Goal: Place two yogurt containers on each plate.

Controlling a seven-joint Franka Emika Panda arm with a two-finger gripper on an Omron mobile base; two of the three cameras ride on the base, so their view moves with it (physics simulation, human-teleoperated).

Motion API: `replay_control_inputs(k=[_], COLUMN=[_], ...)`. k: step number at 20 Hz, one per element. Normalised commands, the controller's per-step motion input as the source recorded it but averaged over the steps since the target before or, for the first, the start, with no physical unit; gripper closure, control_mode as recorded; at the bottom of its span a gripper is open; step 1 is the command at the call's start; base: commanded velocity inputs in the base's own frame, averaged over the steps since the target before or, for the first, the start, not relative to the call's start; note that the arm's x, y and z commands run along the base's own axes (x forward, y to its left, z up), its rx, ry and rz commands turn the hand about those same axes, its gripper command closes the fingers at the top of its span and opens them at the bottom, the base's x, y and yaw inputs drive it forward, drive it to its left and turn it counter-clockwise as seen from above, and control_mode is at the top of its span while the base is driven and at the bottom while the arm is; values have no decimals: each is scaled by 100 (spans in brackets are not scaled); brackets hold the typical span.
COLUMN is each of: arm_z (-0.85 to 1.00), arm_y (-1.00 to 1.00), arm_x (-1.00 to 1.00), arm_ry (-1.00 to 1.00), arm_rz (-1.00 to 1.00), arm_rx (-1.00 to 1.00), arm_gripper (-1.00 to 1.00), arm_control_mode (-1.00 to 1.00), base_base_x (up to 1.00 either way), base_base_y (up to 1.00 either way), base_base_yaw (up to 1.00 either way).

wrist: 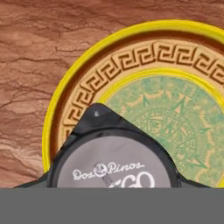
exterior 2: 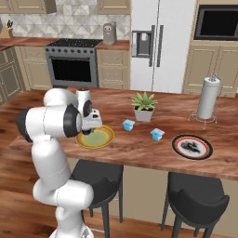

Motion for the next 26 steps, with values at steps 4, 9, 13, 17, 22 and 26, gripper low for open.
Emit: replay_control_inputs(k=[4, 9, 13, 17, 22, 26], arm_z=[-49, -33, -4, 0, 0, 4], arm_y=[0, 0, 0, 0, 0, 0], arm_x=[6, 0, 0, 0, 0, -2], arm_ry=[1, 2, 4, 0, 0, 0], arm_rz=[0, 0, 0, 0, 0, 0], arm_rx=[0, 0, 0, 0, 0, 0], arm_gripper=[100, 100, -100, -100, -100, -100], arm_control_mode=[-100, -100, -100, -100, -100, -100], base_base_x=[0, 0, 0, 0, 0, 0], base_base_y=[0, 0, 0, 0, 0, 0], base_base_yaw=[0, 0, 0, 0, 0, 0])
